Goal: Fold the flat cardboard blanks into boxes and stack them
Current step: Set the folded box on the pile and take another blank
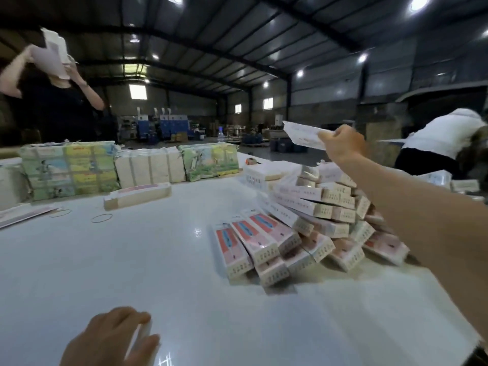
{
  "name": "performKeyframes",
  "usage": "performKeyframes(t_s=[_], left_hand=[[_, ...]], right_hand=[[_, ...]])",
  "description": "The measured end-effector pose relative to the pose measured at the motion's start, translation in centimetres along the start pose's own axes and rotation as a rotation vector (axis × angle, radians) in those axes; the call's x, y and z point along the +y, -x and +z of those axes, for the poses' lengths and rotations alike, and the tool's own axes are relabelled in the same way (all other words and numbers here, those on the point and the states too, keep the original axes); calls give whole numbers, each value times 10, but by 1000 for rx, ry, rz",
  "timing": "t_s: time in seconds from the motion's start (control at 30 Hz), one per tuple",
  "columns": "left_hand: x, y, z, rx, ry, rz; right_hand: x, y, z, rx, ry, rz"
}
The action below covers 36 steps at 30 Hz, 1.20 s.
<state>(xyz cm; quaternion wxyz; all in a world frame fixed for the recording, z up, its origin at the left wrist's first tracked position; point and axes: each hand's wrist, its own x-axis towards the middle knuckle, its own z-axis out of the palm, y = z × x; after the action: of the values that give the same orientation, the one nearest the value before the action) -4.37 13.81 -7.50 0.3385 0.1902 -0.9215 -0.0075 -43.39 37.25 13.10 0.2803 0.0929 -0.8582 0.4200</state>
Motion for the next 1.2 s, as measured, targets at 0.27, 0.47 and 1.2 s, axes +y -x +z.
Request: performKeyframes(t_s=[0.27,0.47,1.2], left_hand=[[8,-3,-8,-91,19,-29],[8,0,-7,-228,6,-203],[-149,-33,-113,-210,85,-783]], right_hand=[[22,1,27,-25,454,-11],[-60,63,0,20,-55,-346],[-30,341,60,-765,-25,-932]])
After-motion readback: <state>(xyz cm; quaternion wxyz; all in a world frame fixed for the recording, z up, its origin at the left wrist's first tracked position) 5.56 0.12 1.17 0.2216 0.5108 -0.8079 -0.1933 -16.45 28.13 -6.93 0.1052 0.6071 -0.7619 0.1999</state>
